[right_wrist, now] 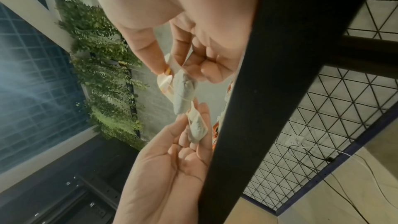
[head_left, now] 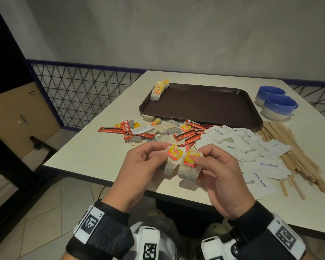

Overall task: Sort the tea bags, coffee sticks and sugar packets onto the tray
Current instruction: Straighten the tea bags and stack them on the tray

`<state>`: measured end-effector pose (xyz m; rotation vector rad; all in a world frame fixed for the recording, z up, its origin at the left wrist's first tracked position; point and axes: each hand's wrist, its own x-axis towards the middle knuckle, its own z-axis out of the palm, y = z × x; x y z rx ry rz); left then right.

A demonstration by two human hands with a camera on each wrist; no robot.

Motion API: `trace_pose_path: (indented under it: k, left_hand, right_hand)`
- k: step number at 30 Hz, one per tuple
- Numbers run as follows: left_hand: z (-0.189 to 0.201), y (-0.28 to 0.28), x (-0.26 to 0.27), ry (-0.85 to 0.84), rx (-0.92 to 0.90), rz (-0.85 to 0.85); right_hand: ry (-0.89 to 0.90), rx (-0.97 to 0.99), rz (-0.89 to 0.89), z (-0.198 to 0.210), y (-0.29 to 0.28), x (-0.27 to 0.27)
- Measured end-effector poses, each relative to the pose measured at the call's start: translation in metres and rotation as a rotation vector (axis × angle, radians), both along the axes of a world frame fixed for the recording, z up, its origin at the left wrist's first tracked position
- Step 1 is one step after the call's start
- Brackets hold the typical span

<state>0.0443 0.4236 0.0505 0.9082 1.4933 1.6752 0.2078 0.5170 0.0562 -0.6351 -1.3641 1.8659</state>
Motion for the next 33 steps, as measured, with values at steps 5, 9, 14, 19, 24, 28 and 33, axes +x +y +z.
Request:
trace_pose_path:
  k: [5, 9, 14, 19, 24, 28, 33]
  left_hand:
    - [0.0007, 0.0001, -0.0002, -0.021, -0.003, -0.006]
    - [0.0009, -0.0015, -0.0011, -0.021, 0.026, -0.038]
    - [-0.0008, -0.0022, -0.0014, 0.030, 0.044, -0.060]
    - [0.0004, -0.0026, -0.0009, 0.038, 0.050, -0.074]
    - [-0.0008, -0.0020, 0.0012, 0.056, 0.044, -0.042]
    - [-0.0017, -0.0016, 0.0015, 0.017, 0.050, -0.034]
    - [-0.0022, -0.0027, 0.0015, 0.037, 0.054, -0.053]
  right_hand:
    - [-0.060, 0.070, 0.090, -0.0014, -0.0004, -0.0026]
    - [-0.088, 0.202, 0.040, -0.0009, -0.0025, -0.0062]
    - [-0.070, 0.155, -0.036, -0.0047, -0.0016, -0.0091]
    - [-0.103, 0.176, -0.064, -0.0044, -0.0023, -0.0074]
    - [-0.113, 0.182, -0.067, -0.0036, -0.0028, -0.0088]
    - [-0.097, 0.145, -0.072, -0.0037, -0.0023, -0.0086]
    - [-0.101, 0.146, -0.073, -0.0028, -0.0025, -0.0073]
